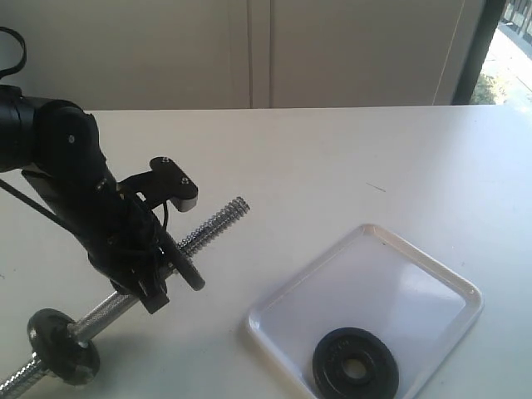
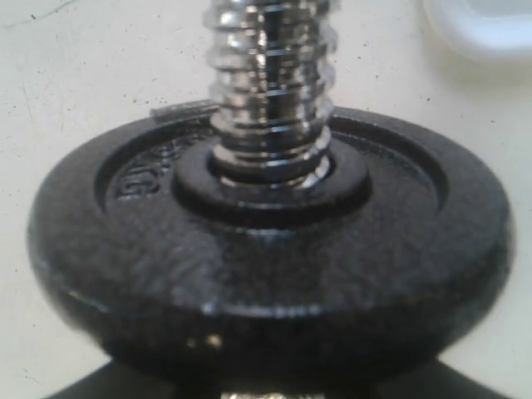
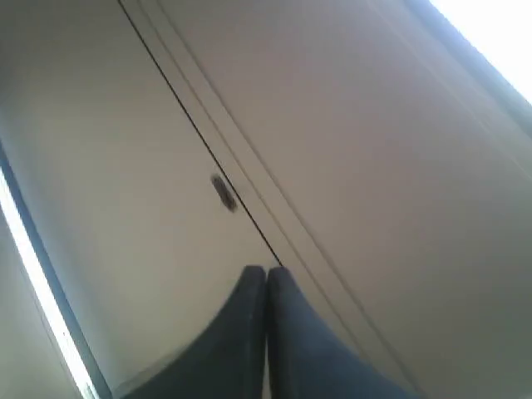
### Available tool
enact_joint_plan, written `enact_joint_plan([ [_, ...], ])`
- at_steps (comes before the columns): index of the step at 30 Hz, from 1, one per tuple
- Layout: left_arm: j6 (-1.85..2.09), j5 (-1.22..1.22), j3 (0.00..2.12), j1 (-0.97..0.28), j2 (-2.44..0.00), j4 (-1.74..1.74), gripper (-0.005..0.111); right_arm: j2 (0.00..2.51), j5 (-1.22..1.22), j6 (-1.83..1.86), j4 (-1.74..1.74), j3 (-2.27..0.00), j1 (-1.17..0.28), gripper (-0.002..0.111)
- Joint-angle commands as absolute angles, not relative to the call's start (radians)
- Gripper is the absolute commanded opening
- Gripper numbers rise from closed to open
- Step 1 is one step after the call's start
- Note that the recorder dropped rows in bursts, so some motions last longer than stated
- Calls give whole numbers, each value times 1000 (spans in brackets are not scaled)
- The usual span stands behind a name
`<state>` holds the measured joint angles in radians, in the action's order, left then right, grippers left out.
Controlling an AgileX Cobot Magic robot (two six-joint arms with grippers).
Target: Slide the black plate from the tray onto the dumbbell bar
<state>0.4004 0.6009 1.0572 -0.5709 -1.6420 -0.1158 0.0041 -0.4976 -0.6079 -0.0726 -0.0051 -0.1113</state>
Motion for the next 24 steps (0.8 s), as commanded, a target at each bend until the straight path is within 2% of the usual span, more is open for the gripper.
enact_joint_plan([
  [1,434,596,1071,-570,-1594,-174,0,38,-80,-549,-40,-83,-109,0],
  [7,501,597,1071,-570,-1594,-249,0,325,214,-212,-15,-314,-157,0],
  [11,501,597,1071,-570,-1594,-251,0,633,526,154,-89,-543,-253,0],
  [15,501,597,1071,-570,-1594,-258,0,941,809,312,-161,-771,-347,0],
  [19,501,582,1071,-570,-1594,-262,0,1213,950,325,-88,-916,-460,0],
  [24,501,571,1071,-570,-1594,-262,0,1460,969,287,-33,-986,-579,0],
])
